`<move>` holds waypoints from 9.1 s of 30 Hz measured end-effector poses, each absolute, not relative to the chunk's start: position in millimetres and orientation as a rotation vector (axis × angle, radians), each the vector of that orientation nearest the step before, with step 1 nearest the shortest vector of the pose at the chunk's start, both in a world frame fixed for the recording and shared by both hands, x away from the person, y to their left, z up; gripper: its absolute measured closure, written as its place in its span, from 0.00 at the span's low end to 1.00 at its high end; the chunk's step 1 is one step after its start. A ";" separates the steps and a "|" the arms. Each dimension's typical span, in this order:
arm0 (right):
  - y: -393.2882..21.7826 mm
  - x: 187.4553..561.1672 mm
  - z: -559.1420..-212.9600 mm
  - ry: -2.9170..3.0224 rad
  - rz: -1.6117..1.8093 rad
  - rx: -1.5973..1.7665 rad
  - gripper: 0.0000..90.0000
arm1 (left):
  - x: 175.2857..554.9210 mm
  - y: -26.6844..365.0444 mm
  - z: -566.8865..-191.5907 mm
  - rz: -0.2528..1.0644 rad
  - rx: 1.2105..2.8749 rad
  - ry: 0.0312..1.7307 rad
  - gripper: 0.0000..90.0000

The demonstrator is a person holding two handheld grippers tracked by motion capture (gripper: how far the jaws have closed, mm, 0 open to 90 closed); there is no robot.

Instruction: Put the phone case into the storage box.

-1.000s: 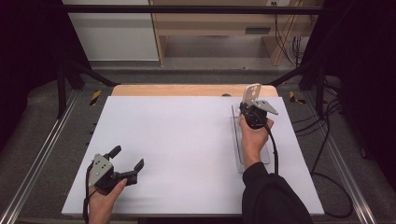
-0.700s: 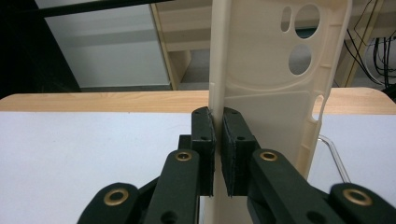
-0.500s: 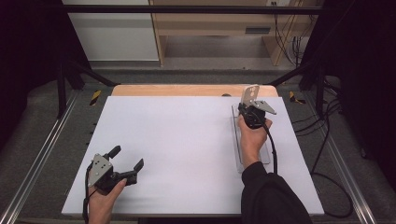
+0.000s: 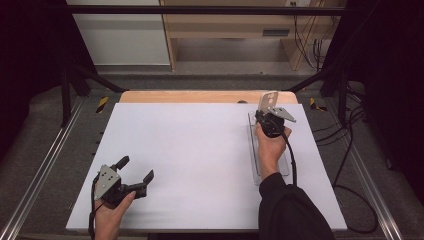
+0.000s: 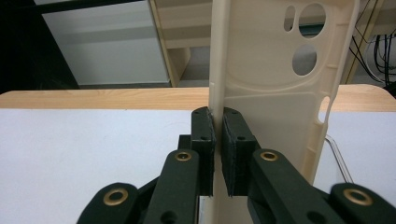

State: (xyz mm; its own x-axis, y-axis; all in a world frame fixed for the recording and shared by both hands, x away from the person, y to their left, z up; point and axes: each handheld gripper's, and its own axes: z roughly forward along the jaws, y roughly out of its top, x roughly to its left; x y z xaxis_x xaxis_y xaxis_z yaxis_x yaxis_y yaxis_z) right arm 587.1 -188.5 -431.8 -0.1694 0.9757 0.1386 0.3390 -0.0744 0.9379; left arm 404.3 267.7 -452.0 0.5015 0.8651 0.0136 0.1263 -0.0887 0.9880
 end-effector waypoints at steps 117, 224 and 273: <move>-174.3 612.4 -438.7 1.670 1.119 1.358 0.95 | 402.5 268.2 -450.1 0.789 1.546 0.873 0.02; -194.4 576.6 -391.3 1.777 1.188 1.318 0.08 | 403.8 268.9 -452.0 0.823 1.577 0.877 0.01; -218.6 540.5 -359.5 1.601 1.362 1.136 0.03 | 400.2 277.4 -449.2 0.830 1.545 0.889 0.01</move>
State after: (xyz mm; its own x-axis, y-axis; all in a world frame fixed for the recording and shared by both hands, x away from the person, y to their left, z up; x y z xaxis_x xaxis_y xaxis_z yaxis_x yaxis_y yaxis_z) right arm 540.5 -218.6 -359.5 -0.3387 0.9408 0.0109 0.1616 0.0467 0.9858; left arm 400.2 277.4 -449.2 0.4702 0.8815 0.0428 0.1024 -0.1026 0.9894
